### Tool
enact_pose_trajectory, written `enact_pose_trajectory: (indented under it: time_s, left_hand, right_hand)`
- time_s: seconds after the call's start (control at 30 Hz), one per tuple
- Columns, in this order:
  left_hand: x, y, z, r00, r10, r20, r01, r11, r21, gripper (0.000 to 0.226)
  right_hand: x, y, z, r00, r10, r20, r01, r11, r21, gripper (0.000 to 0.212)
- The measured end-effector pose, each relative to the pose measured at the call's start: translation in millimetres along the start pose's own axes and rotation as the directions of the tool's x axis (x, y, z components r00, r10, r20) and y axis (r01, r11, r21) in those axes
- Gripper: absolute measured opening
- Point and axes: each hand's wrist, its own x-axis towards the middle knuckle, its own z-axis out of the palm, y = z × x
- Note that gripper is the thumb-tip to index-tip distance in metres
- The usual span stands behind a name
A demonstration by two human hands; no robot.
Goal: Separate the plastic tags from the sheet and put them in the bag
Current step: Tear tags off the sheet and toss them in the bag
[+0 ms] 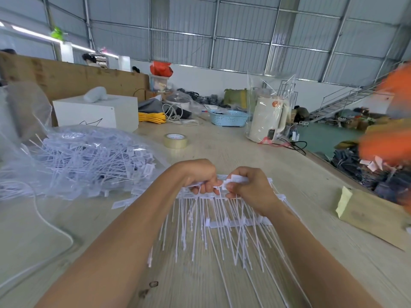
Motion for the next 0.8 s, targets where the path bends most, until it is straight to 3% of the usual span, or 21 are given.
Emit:
enact_pose_trajectory:
  time_s: [0.17,0.2,0.27,0.33,0.37,0.47,0.63,0.8]
  left_hand:
    - [-5,0,-8,0.983,-0.044,0.178,0.058,0.996,-0.071,0.032]
    - [-6,0,-10,0.985,-0.048,0.165,0.058,0.996,-0.061,0.031]
    - [-6,-2,-12,0.998,-0.026,0.057,0.028,0.999,-0.025,0.027]
    - [-6,-4,-10,0.999,0.032,-0.003,-0.032,0.999,0.007,0.026]
    - [-6,-3,-9,0.998,0.063,-0.022,-0.062,0.998,0.024,0.025]
    - [-7,-1,-5,0.991,0.128,-0.046,-0.123,0.987,0.106,0.027]
    - [-13,1,-4,0.987,0.146,0.066,-0.157,0.964,0.214,0.026]
    - [-12,3,-2,0.979,0.198,0.054,-0.206,0.947,0.247,0.021]
  right_hand:
    - [2,4,-8,0.981,-0.149,-0.121,0.1,0.936,-0.337,0.014]
    - [3,5,-15,0.974,-0.121,-0.192,0.059,0.951,-0.302,0.011]
    - [5,7,-32,0.946,0.031,-0.324,-0.017,0.999,0.045,0.01]
    - [7,6,-49,0.93,0.216,-0.298,-0.076,0.905,0.419,0.006]
    - [7,6,-53,0.927,0.287,-0.242,-0.125,0.844,0.522,0.004]
    - [8,8,-55,0.921,0.376,-0.098,-0.252,0.77,0.586,0.002]
    - [8,5,-58,0.924,0.382,0.002,-0.279,0.671,0.687,0.009]
    - [2,-3,-38,0.917,0.39,0.088,-0.363,0.722,0.589,0.004]
